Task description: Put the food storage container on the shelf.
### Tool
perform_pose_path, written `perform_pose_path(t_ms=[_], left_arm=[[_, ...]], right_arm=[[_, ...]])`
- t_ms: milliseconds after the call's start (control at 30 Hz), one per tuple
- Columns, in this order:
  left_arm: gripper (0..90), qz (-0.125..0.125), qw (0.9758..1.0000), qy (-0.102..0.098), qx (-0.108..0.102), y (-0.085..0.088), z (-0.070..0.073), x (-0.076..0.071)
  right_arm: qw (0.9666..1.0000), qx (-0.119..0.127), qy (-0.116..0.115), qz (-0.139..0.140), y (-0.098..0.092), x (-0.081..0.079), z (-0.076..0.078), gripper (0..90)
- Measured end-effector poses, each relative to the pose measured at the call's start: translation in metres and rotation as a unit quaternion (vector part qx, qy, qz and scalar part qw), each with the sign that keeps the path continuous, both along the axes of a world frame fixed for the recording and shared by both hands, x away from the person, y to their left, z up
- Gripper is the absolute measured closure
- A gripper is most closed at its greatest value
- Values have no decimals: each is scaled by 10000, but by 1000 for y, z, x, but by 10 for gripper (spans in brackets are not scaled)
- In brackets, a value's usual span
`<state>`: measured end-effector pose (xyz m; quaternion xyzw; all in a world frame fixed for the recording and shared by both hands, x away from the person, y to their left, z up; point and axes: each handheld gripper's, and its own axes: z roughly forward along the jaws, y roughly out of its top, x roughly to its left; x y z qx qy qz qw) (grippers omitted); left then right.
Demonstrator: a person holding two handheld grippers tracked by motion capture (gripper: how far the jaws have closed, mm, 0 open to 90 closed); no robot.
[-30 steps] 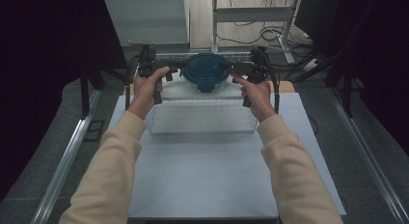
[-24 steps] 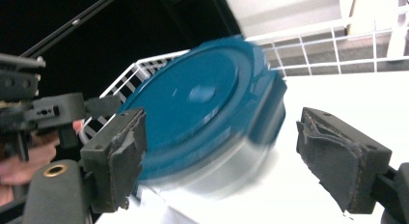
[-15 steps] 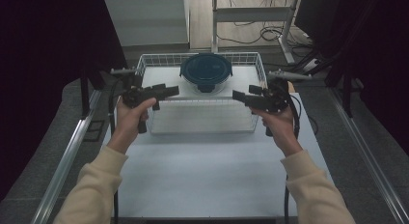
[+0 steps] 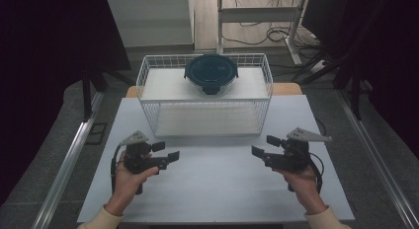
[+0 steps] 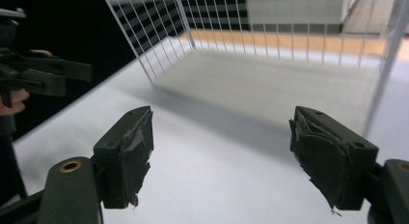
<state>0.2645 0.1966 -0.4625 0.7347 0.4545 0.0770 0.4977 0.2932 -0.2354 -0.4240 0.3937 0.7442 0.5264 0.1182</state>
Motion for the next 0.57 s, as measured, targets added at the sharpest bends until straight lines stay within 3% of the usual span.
perform_pose_path(t_ms=[67, 100, 200, 300, 400, 533, 567], left_arm=[[237, -59, 9996, 255, 69, -1, -18, -6], [237, -59, 9996, 255, 69, -1, -18, -6], [237, -10, 9994, 248, 243, 0, -25, -11], [237, 47, 9996, 187, 216, 3, -22, -12], [238, 212, 9995, 149, 160, 10, -21, -11], [236, 294, 9992, 176, 206, 12, -23, -8], [235, 312, 9991, 186, 218, 12, -24, -7]], right_arm=[[9994, -281, 115, -138, -6, -5, -26, 241], [9994, -281, 115, -138, -6, -5, -26, 241], [9975, -335, 612, -135, -6, -3, -52, 242], [9977, -406, 521, -167, -4, -3, -52, 241], [9984, -481, 217, -197, -3, -7, -45, 241], [9986, -472, 134, -198, -5, -7, -44, 233], [9981, -565, 143, -209, -6, -5, -46, 219]])
